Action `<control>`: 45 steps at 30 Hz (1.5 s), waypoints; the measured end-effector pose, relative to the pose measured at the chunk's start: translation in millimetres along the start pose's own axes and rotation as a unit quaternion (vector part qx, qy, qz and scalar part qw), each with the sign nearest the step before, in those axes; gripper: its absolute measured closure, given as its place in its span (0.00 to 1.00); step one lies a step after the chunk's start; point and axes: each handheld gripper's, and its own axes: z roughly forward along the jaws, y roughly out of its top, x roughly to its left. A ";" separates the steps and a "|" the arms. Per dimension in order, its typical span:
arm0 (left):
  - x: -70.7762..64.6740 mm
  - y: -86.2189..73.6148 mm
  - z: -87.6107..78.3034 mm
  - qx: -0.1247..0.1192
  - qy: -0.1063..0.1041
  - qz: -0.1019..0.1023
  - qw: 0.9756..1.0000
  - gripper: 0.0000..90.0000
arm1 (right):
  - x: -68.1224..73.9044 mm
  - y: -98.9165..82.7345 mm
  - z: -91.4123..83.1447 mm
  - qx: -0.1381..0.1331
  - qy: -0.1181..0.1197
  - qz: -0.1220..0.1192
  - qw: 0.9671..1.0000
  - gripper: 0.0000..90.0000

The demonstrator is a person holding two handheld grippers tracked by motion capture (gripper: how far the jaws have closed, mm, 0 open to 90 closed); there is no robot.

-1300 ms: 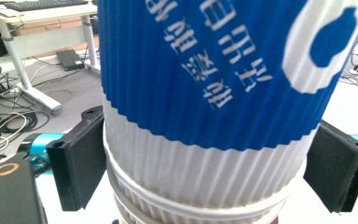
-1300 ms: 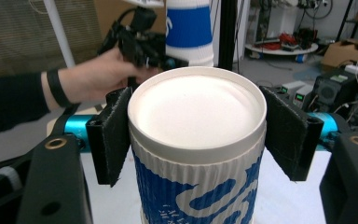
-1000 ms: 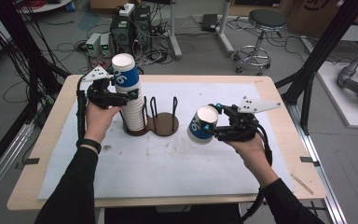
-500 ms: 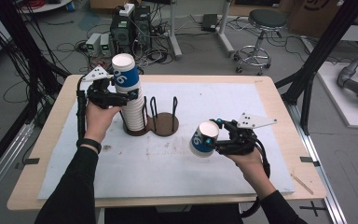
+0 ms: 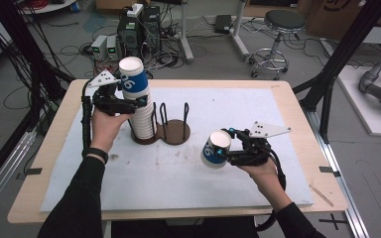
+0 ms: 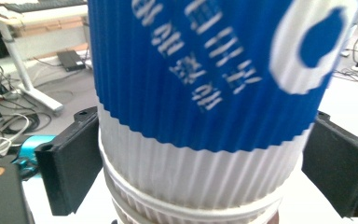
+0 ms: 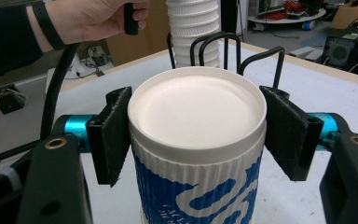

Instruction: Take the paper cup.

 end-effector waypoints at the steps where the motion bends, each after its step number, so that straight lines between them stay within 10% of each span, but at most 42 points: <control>1: -0.1 0.3 -0.6 -0.002 -0.001 -0.001 1.000 0.08 | -0.2 0.0 -0.3 0.001 0.000 0.000 1.000 0.34; 20: -11.8 -14.5 -43.5 -0.009 0.037 -0.006 0.999 0.08 | -1.6 -1.9 -4.2 0.001 -0.003 0.000 1.000 0.34; 31: -42.8 -36.3 -63.4 -0.031 -0.004 -0.001 1.000 0.08 | -1.7 -2.7 -3.7 0.003 -0.004 -0.003 1.000 0.34; 45: -99.3 -70.8 -49.2 -0.007 -0.072 0.017 0.997 0.08 | -2.9 -6.3 -3.0 0.011 -0.008 -0.007 1.000 0.34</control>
